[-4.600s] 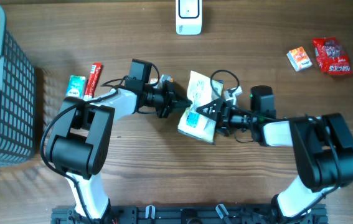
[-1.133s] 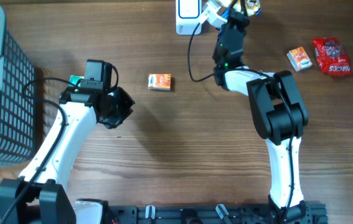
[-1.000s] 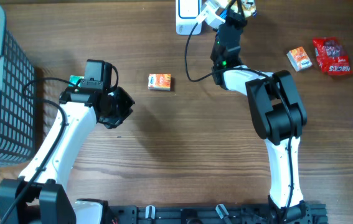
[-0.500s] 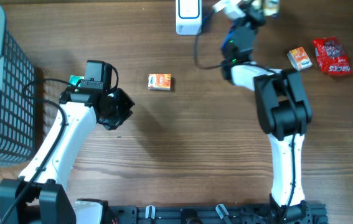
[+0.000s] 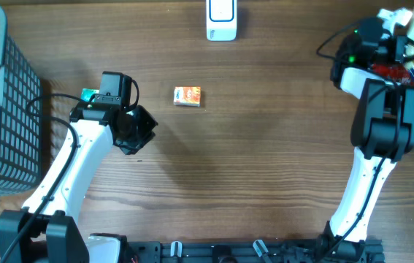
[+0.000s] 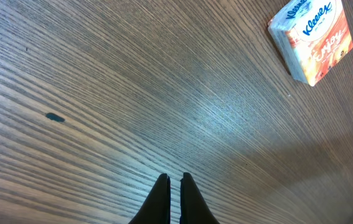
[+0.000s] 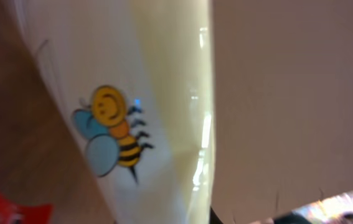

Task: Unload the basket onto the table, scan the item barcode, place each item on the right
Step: 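Carry the wipes pack to the top-right corner and release it, then move the right gripper over the small orange Kleenex box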

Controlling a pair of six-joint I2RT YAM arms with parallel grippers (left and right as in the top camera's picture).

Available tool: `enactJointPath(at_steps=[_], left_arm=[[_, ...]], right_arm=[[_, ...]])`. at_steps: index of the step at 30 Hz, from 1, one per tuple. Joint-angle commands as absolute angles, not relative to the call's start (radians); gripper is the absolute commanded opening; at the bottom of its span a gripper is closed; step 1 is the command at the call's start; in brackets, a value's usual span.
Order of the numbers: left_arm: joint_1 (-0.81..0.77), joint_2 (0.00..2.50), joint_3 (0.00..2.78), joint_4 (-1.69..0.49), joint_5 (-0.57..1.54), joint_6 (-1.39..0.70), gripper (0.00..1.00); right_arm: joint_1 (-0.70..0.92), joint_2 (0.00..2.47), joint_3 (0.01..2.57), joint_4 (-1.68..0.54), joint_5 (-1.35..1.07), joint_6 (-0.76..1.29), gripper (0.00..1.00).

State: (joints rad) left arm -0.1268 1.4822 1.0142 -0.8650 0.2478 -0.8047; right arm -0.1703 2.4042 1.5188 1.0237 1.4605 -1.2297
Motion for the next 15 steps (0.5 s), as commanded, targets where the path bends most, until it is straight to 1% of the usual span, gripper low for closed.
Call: enactJointPath(at_steps=[1, 3, 5, 6, 7, 8, 10, 11, 12, 14, 15], left_arm=[[-0.121, 1.468, 1.01, -0.869, 0.245, -0.792, 0.04], [-0.121, 1.468, 1.01, -0.873, 0.245, -0.792, 0.04], [-0.121, 1.468, 1.01, -0.877, 0.245, -0.792, 0.04], [-0.121, 1.468, 1.01, -0.879, 0.245, -0.792, 0.04], [-0.121, 1.468, 1.01, -0.879, 0.245, -0.792, 0.04], [-0.121, 1.468, 1.01, -0.88, 0.245, -0.792, 0.04], [-0.121, 1.468, 1.01, -0.879, 0.245, -0.792, 0.04], [-0.121, 1.468, 1.01, -0.879, 0.245, -0.792, 0.04], [-0.121, 1.468, 1.01, -0.879, 0.245, -0.792, 0.04], [-0.121, 1.468, 1.01, -0.879, 0.245, -0.792, 0.04], [-0.121, 1.468, 1.01, -0.88, 0.245, -0.792, 0.04]], right_arm=[[-0.169, 2.405, 1.489, 1.02, 1.519, -1.184, 0.06], [-0.168, 2.405, 1.473, 1.016, 1.519, -1.148, 0.1], [-0.167, 2.405, 1.464, 0.998, 1.519, -1.118, 0.23], [-0.167, 2.405, 1.464, 0.988, 1.519, -1.106, 0.34], [-0.167, 2.405, 1.464, 0.981, 1.519, -1.094, 0.47], [-0.167, 2.405, 1.464, 0.98, 1.519, -1.083, 0.64], [-0.167, 2.405, 1.464, 0.981, 1.519, -1.073, 0.81], [-0.167, 2.405, 1.464, 0.984, 1.519, -1.071, 0.86], [-0.166, 2.405, 1.464, 0.987, 1.519, -1.07, 0.88], [-0.16, 2.405, 1.464, 0.995, 1.52, -1.07, 0.98], [-0.156, 2.405, 1.464, 1.006, 1.52, -1.072, 1.0]])
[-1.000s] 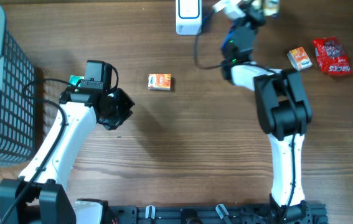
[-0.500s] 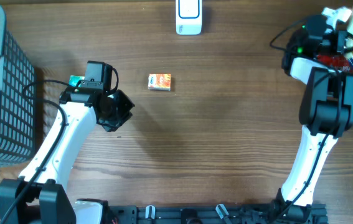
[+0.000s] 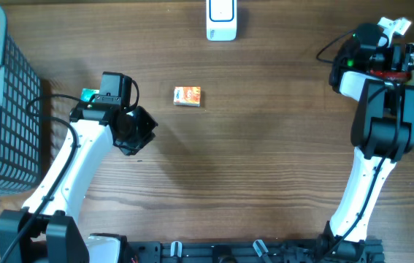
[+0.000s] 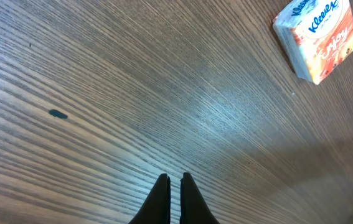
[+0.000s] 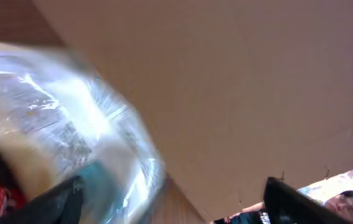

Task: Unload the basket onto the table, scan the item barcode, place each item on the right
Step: 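Move the right gripper over the small orange Kleenex box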

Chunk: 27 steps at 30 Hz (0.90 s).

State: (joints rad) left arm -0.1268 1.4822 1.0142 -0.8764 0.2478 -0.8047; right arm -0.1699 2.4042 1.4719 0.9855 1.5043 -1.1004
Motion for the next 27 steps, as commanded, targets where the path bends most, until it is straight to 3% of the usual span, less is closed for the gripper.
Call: enactJointPath(at_steps=[1, 15, 27], left_arm=[[-0.121, 1.468, 1.01, -0.88, 0.245, -0.792, 0.04], [-0.121, 1.468, 1.01, -0.88, 0.245, -0.791, 0.04], [-0.121, 1.468, 1.01, -0.891, 0.245, -0.755, 0.04]], right_arm=[[-0.153, 2.405, 1.464, 1.016, 1.52, -1.073, 1.0], [-0.042, 2.402, 1.464, 1.033, 1.52, -1.073, 1.0], [0.014, 2.244, 1.464, 0.89, 1.52, -0.967, 0.99]])
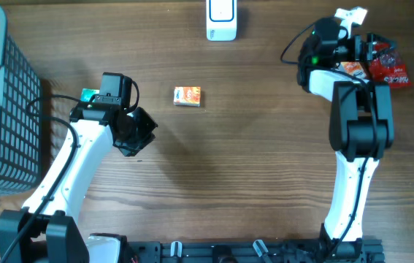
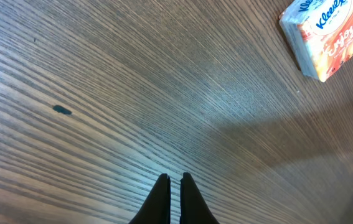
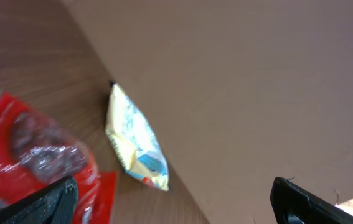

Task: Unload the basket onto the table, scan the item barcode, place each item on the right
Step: 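Move the right gripper over the small orange Kleenex box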

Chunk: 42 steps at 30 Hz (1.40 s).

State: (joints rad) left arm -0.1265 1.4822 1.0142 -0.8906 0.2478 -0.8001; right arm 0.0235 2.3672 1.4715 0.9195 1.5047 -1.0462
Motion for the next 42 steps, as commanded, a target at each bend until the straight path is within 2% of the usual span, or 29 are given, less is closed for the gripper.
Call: enactJointPath(at_steps=[1, 7, 10, 12, 14, 15, 17, 21, 22, 23, 25, 29, 31, 33, 34, 38, 42], left_arm=[[-0.121, 1.468, 1.01, -0.891, 0.245, -0.738, 0.04], [-0.121, 1.468, 1.01, -0.891, 0.245, -0.694, 0.04], [-0.121, 1.468, 1.01, -0.895, 0.245, -0.683, 0.04], [-0.121, 1.468, 1.01, -0.899, 0.245, -0.683, 0.05], [-0.121, 1.468, 1.01, -0.904, 0.245, -0.683, 0.04], [-0.121, 1.468, 1.01, -0.907, 0.245, -0.683, 0.04], [-0.121, 1.468, 1.01, -0.91, 0.245, -0.68, 0.04], [-0.121, 1.468, 1.01, -0.928, 0.245, -0.68, 0.04], [-0.121, 1.468, 1.01, -0.931, 0.245, -0.68, 0.04], [-0.122, 1.468, 1.01, -0.931, 0.245, -0.68, 0.06], [-0.122, 1.468, 1.01, -0.92, 0.245, -0.68, 0.2], [-0.122, 1.468, 1.01, -0.887, 0.245, -0.68, 0.37], [-0.122, 1.468, 1.01, -0.879, 0.244, -0.68, 0.58], [-0.122, 1.468, 1.01, -0.879, 0.234, -0.681, 0.96], [-0.122, 1.468, 1.01, -0.879, 0.22, -0.681, 1.0], [-0.122, 1.468, 1.01, -0.88, 0.15, -0.681, 1.0], [-0.121, 1.468, 1.01, -0.88, 0.089, -0.689, 1.0]], right_arm=[[0.014, 2.22, 1.464, 0.865, 1.52, -0.945, 0.99], [0.036, 2.09, 1.464, 0.615, 1.506, -0.746, 0.98], [0.083, 2.032, 1.464, 0.307, 1.397, -0.567, 1.0], [0.129, 1.993, 1.464, 0.002, 1.216, -0.39, 1.0], [0.171, 1.945, 1.464, -0.299, 0.868, -0.262, 1.0], [0.183, 1.919, 1.464, -0.41, 0.612, -0.257, 1.0], [0.186, 1.879, 1.464, -0.482, 0.309, -0.254, 1.0], [0.167, 1.8, 1.464, -0.519, 0.232, 0.027, 1.0], [0.161, 1.779, 1.464, -0.543, 0.175, 0.053, 1.0], [0.155, 1.749, 1.464, -0.588, 0.01, 0.052, 1.0], [0.149, 1.723, 1.464, -0.645, -0.234, 0.052, 1.0], [0.151, 1.729, 1.464, -0.702, -0.548, 0.053, 1.0], [0.162, 1.744, 1.464, -0.706, -0.642, 0.054, 1.0], [0.178, 1.759, 1.464, -0.697, -0.673, 0.054, 1.0], [0.192, 1.768, 1.464, -0.687, -0.672, 0.056, 1.0], [0.278, 1.834, 1.464, -0.609, -0.67, 0.082, 1.0], [0.358, 1.916, 1.464, -0.513, -0.574, 0.249, 0.99]])
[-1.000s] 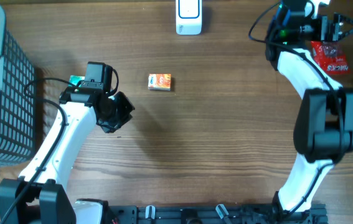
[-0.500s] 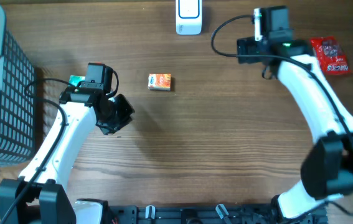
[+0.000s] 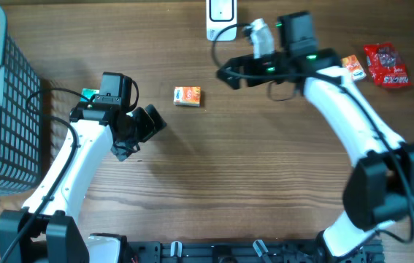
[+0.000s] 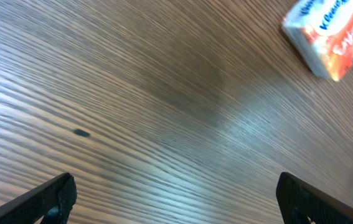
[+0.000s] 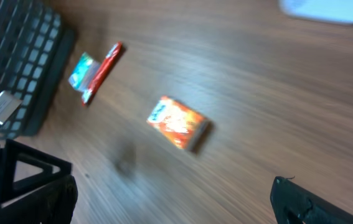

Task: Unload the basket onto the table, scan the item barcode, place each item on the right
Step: 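Move the right gripper over the small orange Kleenex box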

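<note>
A small orange and white Kleenex tissue pack (image 3: 187,96) lies flat on the wooden table, left of centre; it also shows in the left wrist view (image 4: 330,40) and the right wrist view (image 5: 177,122). A white barcode scanner (image 3: 221,18) stands at the far edge. My left gripper (image 3: 150,123) hangs open a little to the left and front of the pack, its fingers (image 4: 51,199) wide apart over bare wood. My right gripper (image 3: 225,73) is open and empty, just right of the pack and below the scanner, with fingers (image 5: 304,205) spread.
A dark mesh basket fills the left edge. A teal and red packet (image 5: 95,71) lies beside it, by the left arm. At the far right lie an orange pack (image 3: 352,66), a red snack pack (image 3: 385,64) and a cream bag.
My left gripper was shut and is now wide open, in nearly the same place. My right arm was at the far right by the snack packs and now reaches left to beside the tissue pack.
My right gripper was first at the far right corner among a cream bee-print bag and snack packs, then still there. Later the red and orange packs lay further in on the table. The left gripper stayed shut and still throughout, and has now opened.
</note>
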Controlling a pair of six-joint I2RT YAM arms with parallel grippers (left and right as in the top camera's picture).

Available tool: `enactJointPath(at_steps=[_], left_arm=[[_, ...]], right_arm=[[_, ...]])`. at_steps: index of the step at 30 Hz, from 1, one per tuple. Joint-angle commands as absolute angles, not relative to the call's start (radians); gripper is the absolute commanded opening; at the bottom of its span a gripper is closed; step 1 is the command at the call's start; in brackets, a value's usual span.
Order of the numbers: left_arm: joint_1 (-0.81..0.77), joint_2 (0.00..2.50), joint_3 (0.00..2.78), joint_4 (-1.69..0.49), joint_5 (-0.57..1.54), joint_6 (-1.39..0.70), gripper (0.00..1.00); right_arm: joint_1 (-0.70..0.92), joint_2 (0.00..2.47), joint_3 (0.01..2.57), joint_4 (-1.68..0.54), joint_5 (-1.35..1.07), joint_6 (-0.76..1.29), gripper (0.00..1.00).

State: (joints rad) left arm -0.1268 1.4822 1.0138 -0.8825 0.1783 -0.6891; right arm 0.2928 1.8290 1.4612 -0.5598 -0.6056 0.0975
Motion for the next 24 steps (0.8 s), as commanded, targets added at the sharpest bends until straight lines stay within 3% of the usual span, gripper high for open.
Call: enactJointPath(at_steps=[1, 5, 12, 19, 24], left_arm=[[-0.121, 1.468, 1.01, -0.881, 0.078, -0.689, 1.0], [-0.121, 1.468, 1.01, -0.888, 0.046, -0.688, 1.0], [-0.121, 1.468, 1.002, -0.914, 0.006, -0.688, 1.0], [-0.121, 1.469, 0.98, -0.92, 0.006, -0.688, 1.0], [-0.121, 1.469, 0.98, -0.926, 0.006, -0.688, 1.0]], right_arm=[[0.379, 1.939, 1.464, -0.492, -0.538, 0.3, 0.96], [0.454, 2.036, 1.464, -0.413, -0.448, 0.443, 0.85], [0.558, 2.13, 1.464, -0.324, -0.324, 0.532, 0.85], [0.626, 2.144, 1.464, -0.313, -0.028, 0.613, 0.88], [0.634, 2.161, 1.464, -0.276, 0.019, 0.614, 0.87]])
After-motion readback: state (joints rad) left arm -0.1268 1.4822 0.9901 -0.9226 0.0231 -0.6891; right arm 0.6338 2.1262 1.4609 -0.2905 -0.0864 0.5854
